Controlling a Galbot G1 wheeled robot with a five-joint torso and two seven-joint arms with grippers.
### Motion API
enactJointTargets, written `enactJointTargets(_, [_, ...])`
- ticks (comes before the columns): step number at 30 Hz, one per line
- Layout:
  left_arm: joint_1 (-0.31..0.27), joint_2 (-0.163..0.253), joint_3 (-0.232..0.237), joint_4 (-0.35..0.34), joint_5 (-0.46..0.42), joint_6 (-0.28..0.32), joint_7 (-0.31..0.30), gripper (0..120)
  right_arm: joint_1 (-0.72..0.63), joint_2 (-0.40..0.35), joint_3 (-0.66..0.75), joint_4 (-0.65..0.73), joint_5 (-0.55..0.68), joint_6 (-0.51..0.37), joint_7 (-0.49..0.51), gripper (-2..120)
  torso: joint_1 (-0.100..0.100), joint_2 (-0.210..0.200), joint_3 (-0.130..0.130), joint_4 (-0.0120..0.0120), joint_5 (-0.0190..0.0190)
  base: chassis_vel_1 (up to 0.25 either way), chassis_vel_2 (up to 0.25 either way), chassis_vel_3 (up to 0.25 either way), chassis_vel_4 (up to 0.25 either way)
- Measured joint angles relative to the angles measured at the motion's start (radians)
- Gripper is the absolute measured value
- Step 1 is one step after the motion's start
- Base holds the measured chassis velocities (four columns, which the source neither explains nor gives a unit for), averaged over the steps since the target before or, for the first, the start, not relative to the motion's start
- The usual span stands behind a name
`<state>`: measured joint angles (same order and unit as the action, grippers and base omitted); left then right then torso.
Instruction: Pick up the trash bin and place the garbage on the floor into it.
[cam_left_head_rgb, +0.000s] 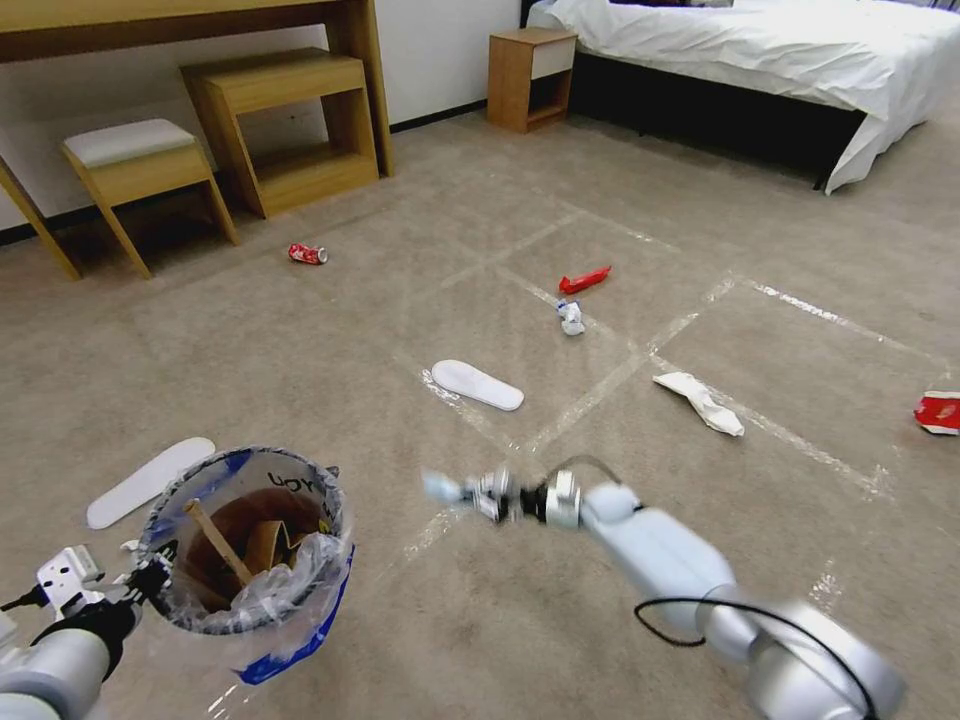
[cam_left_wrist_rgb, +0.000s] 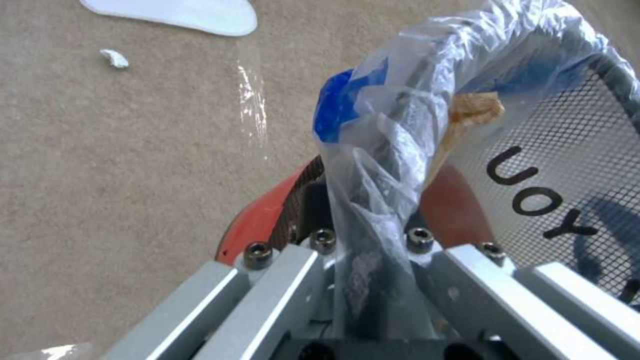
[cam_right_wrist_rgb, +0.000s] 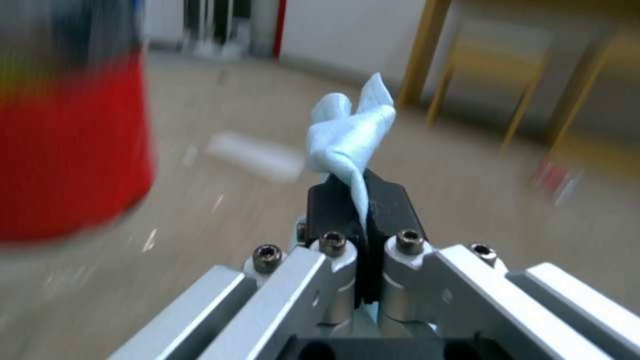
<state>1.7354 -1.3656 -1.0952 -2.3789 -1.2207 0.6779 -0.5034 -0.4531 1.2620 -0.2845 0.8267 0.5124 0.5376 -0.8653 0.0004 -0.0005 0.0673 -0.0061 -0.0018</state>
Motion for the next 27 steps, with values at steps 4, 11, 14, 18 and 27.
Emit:
enactJointTargets(4, [0.001, -0.003, -0.004, -0.003, 0.0, 0.001, -0.004, 0, 0.067, -0.181, 0.045, 0.327, 0.104, -0.053, 0.076, 0, 0.0, 0.0, 0.0, -0.0008, -0.0001, 0.0, 0.0, 0.0, 0.0])
enactJointTargets(11, [0.001, -0.003, -0.006, -0.002, 0.003, 0.002, -0.003, 0, 0.152, -0.271, 0.082, 0.523, 0.183, -0.081, 0.133, 0, 0.0, 0.0, 0.0, -0.0001, -0.0001, 0.0, 0.0, 0.0, 0.0])
enactJointTargets(14, [0.0, -0.005, -0.006, -0.001, 0.004, 0.003, -0.004, 0, 0.18, -0.286, 0.083, 0.574, 0.228, -0.095, 0.142, 0, 0.0, 0.0, 0.0, 0.0, 0.0, 0.0, 0.0, 0.0, 0.0])
enactJointTargets(18, [-0.006, -0.012, 0.001, 0.003, 0.007, 0.003, -0.003, 0, 0.207, -0.304, 0.063, 0.678, 0.335, -0.144, 0.151, 0, 0.0, 0.0, 0.0, -0.0003, 0.0, 0.0, 0.0, 0.0, 0.0])
enactJointTargets(27, [-0.013, -0.024, 0.006, 0.009, 0.014, 0.003, -0.002, 0, 0.259, -0.278, -0.092, 0.865, 0.426, -0.232, 0.156, 0, 0.0, 0.0, 0.0, -0.0002, -0.0003, 0.0, 0.0, 0.0, 0.0])
